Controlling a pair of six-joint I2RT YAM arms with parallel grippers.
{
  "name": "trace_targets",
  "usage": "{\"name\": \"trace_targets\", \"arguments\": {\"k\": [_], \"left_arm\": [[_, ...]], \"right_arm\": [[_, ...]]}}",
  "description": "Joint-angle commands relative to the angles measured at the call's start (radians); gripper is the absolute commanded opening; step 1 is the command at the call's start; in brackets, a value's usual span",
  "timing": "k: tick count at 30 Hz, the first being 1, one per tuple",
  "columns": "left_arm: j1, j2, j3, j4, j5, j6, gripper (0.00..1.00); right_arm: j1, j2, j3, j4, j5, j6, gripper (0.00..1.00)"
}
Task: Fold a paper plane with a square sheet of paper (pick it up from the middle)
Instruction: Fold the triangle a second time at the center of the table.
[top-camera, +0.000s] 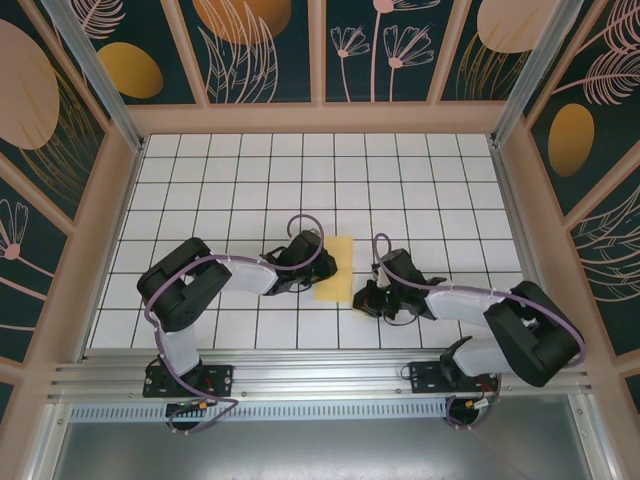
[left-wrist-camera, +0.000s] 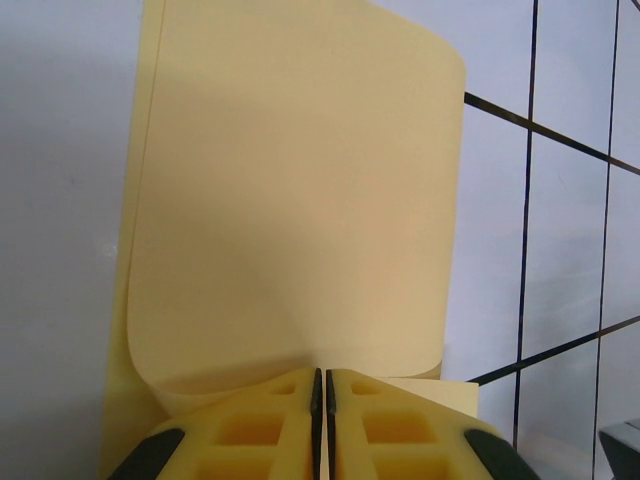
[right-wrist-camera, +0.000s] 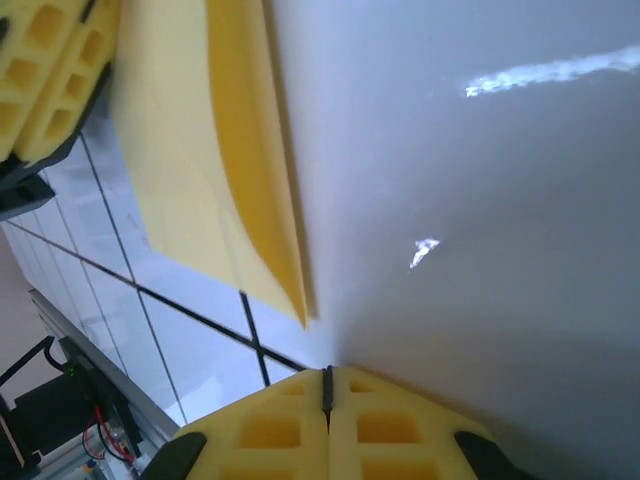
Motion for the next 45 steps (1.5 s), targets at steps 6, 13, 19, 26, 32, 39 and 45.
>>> {"name": "trace_targets", "arguments": {"k": [6,13,19,26,32,39,45], "left_arm": [[0.004,0.051,-0.021,-0.09,-0.001,0.019,0.15],[0.004,0.049,-0.025,-0.087,0.003,0.019,0.15],[0.004,0.045,-0.029,-0.092,-0.002,0.018,0.15],[0.003,0.045,-0.033,-0.092,-0.009,0.016,0.15],[0.004,0.042,-0.033,-0.091,-0.006,0.018,0.15],[0.003,0.041,-0.021,-0.092,0.001,0.027,0.15],[0.003,0.04,-0.014,-0.097,0.003,0.026,0.15]], "right_arm": [[-0.009,-0.007,0.12,0.011,-0.003,0.062,0.07],[-0.01,0.191,0.198,0.036,-0.003,0.043,0.03],[-0.016,0.252,0.122,0.0,-0.004,0.023,0.03],[-0.018,0.142,-0.005,-0.013,-0.01,0.058,0.03],[-0.023,0.002,-0.049,-0.006,-0.008,0.119,0.05],[-0.024,0.002,0.098,0.004,-0.013,0.066,0.07],[-0.027,0.188,0.175,0.028,-0.002,0.027,0.04]]}}
